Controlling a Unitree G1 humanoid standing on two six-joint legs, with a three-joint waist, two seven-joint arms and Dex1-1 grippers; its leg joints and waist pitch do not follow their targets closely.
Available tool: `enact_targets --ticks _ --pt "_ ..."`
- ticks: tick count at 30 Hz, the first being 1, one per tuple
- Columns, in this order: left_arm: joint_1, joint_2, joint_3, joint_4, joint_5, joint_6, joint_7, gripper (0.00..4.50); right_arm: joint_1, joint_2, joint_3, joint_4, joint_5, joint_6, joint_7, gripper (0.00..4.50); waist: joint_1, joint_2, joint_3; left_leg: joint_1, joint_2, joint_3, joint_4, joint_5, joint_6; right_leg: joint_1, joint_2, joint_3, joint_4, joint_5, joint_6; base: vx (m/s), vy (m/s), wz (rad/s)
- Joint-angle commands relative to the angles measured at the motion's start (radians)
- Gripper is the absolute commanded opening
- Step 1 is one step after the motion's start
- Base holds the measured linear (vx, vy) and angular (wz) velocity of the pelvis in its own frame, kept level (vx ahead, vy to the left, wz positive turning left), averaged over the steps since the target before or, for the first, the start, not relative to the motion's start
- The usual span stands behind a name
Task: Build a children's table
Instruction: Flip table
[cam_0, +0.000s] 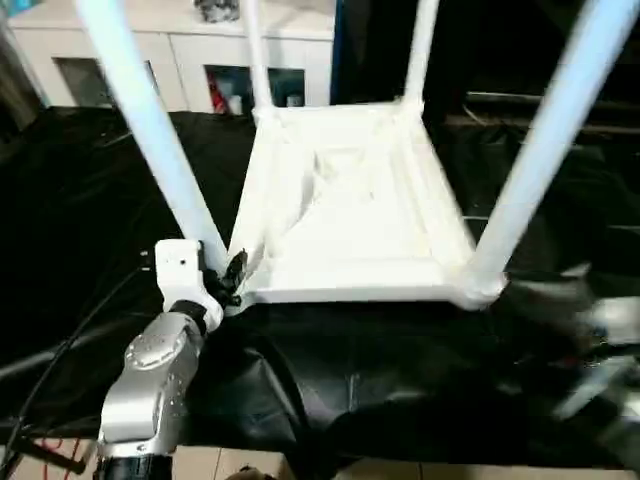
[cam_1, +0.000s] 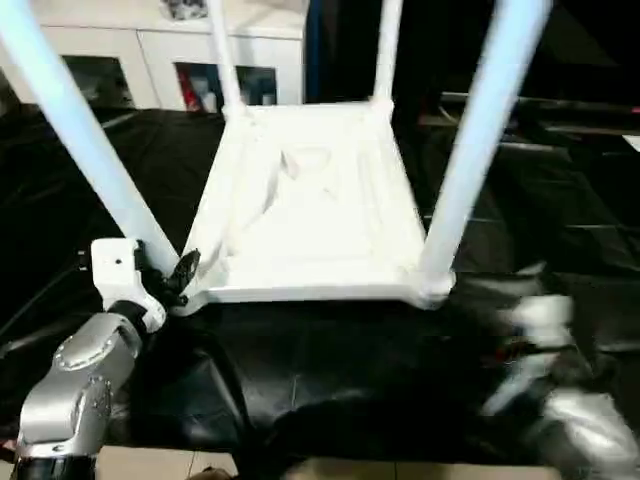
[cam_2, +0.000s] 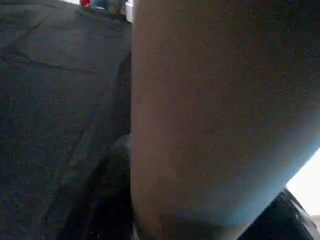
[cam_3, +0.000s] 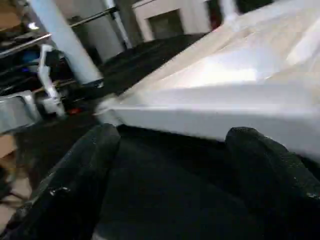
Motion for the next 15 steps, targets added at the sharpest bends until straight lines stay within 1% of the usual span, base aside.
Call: enact_targets --ticks 1,2,3,4,5,6,8,9,10,11,12,13,14,15 --pt "-0.011 -0.033 0.008 0.002 -0.096 0.041 -0.028 2.11 -0.017 -0.009 0.014 -0.009 0.009 0.024 -0.002 3.83 0.005 -0.024 -0.041 0.017 0.082 -0.049 -0.076 -0.265 0.043 0.014 -0.085 0.051 -0.107 -0.365 -0.141 0.0 0.0 0.0" --pt "-0.011 -0.039 0.014 -0.002 -0.112 0.056 -0.027 2.11 -0.03 -0.007 0.033 -0.003 0.004 0.04 -0.008 3.83 0.006 -0.023 -0.042 0.017 0.081 -0.05 -0.076 -0.264 0.038 0.015 -0.086 0.051 -0.108 -0.365 -0.137 0.0 0.0 0.0" --pt "-0.011 -0.049 0.023 -0.011 -0.134 0.073 -0.029 2.11 -0.065 0.001 0.064 0.029 -0.029 0.084 -0.048 3.83 0.004 -0.026 -0.042 0.016 0.081 -0.05 -0.078 -0.255 0.033 0.014 -0.083 0.051 -0.106 -0.344 -0.141 0.0 0.0 0.0" --pt "-0.01 -0.052 0.025 -0.017 -0.143 0.083 -0.03 2.11 -0.083 0.008 0.076 0.047 -0.041 0.106 -0.068 3.83 0.004 -0.024 -0.043 0.017 0.081 -0.051 -0.078 -0.252 0.029 0.015 -0.083 0.05 -0.103 -0.336 -0.145 0.0 0.0 0.0" --pt "-0.01 -0.053 0.025 -0.018 -0.145 0.086 -0.031 2.11 -0.086 0.01 0.078 0.051 -0.044 0.111 -0.072 3.83 0.005 -0.024 -0.044 0.018 0.082 -0.05 -0.077 -0.246 0.026 0.014 -0.084 0.051 -0.102 -0.322 -0.149 0.0 0.0 0.0" --pt "-0.008 -0.061 0.031 -0.03 -0.156 0.107 -0.035 2.11 -0.126 0.03 0.099 0.095 -0.067 0.134 -0.113 4.01 0.004 -0.024 -0.045 0.017 0.081 -0.05 -0.077 -0.239 0.025 0.015 -0.084 0.051 -0.1 -0.309 -0.154 0.0 0.0 0.0" --pt "-0.004 -0.067 0.03 -0.037 -0.164 0.117 -0.034 2.11 -0.17 0.072 0.104 0.14 -0.055 0.149 -0.148 4.19 0.003 -0.023 -0.047 0.016 0.079 -0.048 -0.075 -0.22 0.023 0.014 -0.084 0.051 -0.097 -0.277 -0.168 0.0 0.0 0.0" --pt "-0.002 -0.076 0.034 -0.045 -0.177 0.126 -0.029 2.11 -0.201 0.104 0.108 0.163 -0.024 0.167 -0.156 4.19 0.006 -0.041 -0.048 0.016 0.08 -0.046 -0.074 -0.208 0.032 0.017 -0.085 0.051 -0.094 -0.263 -0.172 0.0 0.0 0.0" --pt "-0.001 -0.081 0.036 -0.05 -0.187 0.131 -0.024 2.11 -0.22 0.121 0.113 0.172 -0.005 0.176 -0.155 4.38 0.008 -0.031 -0.049 0.016 0.08 -0.047 -0.073 -0.19 0.04 0.018 -0.087 0.051 -0.089 -0.242 -0.183 0.0 0.0 0.0" --pt "0.0 -0.085 0.038 -0.054 -0.193 0.135 -0.02 2.11 -0.231 0.131 0.118 0.176 0.007 0.18 -0.151 4.38 0.013 -0.029 -0.051 0.017 0.082 -0.046 -0.072 -0.176 0.043 0.019 -0.086 0.051 -0.089 -0.222 -0.18 0.0 0.0 0.0" --pt "0.003 -0.084 0.032 -0.061 -0.195 0.142 -0.022 2.11 -0.259 0.155 0.12 0.196 0.022 0.18 -0.149 4.38 0.014 -0.03 -0.051 0.017 0.084 -0.045 -0.071 -0.165 0.046 0.019 -0.085 0.052 -0.085 -0.2 -0.18 0.0 0.0 0.0" --pt "0.003 -0.084 0.032 -0.061 -0.195 0.142 -0.022 2.11 -0.259 0.155 0.12 0.196 0.022 0.18 -0.149 4.38 0.016 -0.029 -0.051 0.017 0.084 -0.045 -0.072 -0.158 0.047 0.019 -0.084 0.052 -0.083 -0.184 -0.183 0.0 0.0 0.0" --pt "0.007 -0.085 0.03 -0.07 -0.198 0.149 -0.021 2.11 -0.291 0.179 0.12 0.224 0.025 0.178 -0.158 4.46 0.019 -0.043 -0.053 0.018 0.084 -0.042 -0.071 -0.14 0.053 0.021 -0.083 0.051 -0.082 -0.157 -0.186 0.0 0.0 0.0" --pt "0.009 -0.085 0.029 -0.074 -0.2 0.152 -0.022 2.11 -0.308 0.188 0.124 0.238 0.024 0.174 -0.153 4.46 0.026 -0.044 -0.053 0.016 0.083 -0.041 -0.071 -0.122 0.057 0.021 -0.085 0.051 -0.077 -0.143 -0.193 0.0 0.0 0.0"
